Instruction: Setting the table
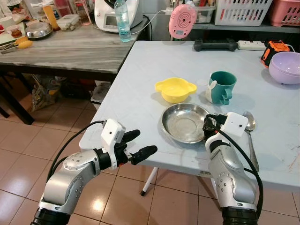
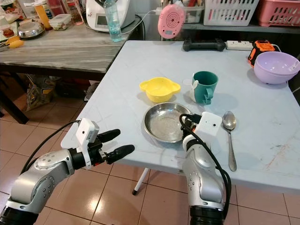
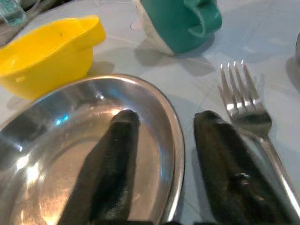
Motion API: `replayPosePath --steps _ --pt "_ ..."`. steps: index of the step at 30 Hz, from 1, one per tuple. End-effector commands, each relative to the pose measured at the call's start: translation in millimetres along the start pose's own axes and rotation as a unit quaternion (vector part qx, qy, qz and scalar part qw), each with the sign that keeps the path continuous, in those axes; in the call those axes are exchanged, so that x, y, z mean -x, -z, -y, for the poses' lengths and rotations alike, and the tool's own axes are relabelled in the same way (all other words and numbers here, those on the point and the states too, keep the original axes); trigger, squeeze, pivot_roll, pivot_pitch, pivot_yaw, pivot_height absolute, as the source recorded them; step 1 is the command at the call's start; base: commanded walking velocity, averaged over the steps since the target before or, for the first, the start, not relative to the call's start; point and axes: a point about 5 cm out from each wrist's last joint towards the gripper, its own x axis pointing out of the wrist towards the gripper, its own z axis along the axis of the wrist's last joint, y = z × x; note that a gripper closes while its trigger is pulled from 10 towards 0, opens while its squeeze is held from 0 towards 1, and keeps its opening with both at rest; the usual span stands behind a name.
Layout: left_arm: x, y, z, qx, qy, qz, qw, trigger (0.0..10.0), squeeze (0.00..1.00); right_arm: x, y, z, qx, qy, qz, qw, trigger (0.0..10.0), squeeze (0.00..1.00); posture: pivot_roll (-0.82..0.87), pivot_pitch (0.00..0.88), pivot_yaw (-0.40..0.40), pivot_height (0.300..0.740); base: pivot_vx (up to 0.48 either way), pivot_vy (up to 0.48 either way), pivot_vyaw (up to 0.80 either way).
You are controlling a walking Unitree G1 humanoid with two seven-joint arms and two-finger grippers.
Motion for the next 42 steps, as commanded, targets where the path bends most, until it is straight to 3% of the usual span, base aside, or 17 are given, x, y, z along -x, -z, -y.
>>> replayPosePath --steps 1,12,19,20,21,22,23,24,25,42 --pt "2.8 0.6 2.9 -0.005 0.008 -0.01 1.0 10.0 0.0 3.5 7.2 -8.6 -0.02 -0.005 -0.02 1.0 10.0 1.0 -0.1 0.068 0.085 0.74 0.0 0.0 0.0" --pt "4.5 3.0 5.1 -0.007 0.03 -0.029 0.999 10.0 0.0 6.8 2.1 -1.2 -0.007 0.009 -0.067 0.998 10.0 1.0 -0.11 0.07 0.096 0.74 0.0 0.0 0.0" --pt "0.7 3.9 6.9 -0.001 0.039 -0.031 0.999 10.0 0.0 7.9 3.6 -5.2 0.006 -0.001 -0.093 0.996 10.0 1.0 -0.12 0.065 0.094 0.74 0.0 0.0 0.0" --pt "0.4 4.0 7.2 0.001 0.04 -0.031 0.999 10.0 0.0 7.9 3.5 -5.8 0.007 -0.001 -0.093 0.996 10.0 0.69 -0.12 0.065 0.094 0.74 0.0 0.0 0.0" --pt "0.2 4.2 7.5 0.001 0.04 -0.031 0.999 10.0 0.0 8.1 3.3 -6.0 0.008 -0.001 -0.094 0.996 10.0 0.0 -0.12 0.064 0.092 0.74 0.0 0.0 0.0" --pt "-0.2 4.2 8.1 0.001 0.041 -0.03 0.999 10.0 0.0 8.3 2.8 -6.5 0.011 -0.001 -0.096 0.995 10.0 0.0 -0.12 0.063 0.092 0.74 0.0 0.0 0.0" --pt "-0.5 4.3 8.5 0.002 0.042 -0.03 0.999 10.0 0.0 8.4 2.9 -6.7 0.01 0.0 -0.098 0.995 7.2 0.0 -0.11 0.063 0.09 0.74 0.0 0.0 0.0" --pt "-0.7 4.5 8.8 0.002 0.042 -0.03 0.999 10.0 0.0 8.5 3.0 -6.8 0.009 0.001 -0.1 0.995 7.2 0.0 -0.11 0.063 0.09 0.74 0.0 0.0 0.0" --pt "-0.9 4.8 9.2 0.003 0.042 -0.03 0.999 10.0 0.0 8.5 2.6 -7.4 0.014 0.0 -0.102 0.995 0.0 0.0 -0.11 0.063 0.089 0.74 0.0 0.0 0.0" --pt "-0.4 7.1 12.3 0.013 0.046 -0.035 0.998 10.0 0.0 9.7 6.7 -13.2 0.031 -0.003 -0.127 0.991 0.0 0.0 -0.11 0.067 0.084 0.74 0.0 0.0 0.0"
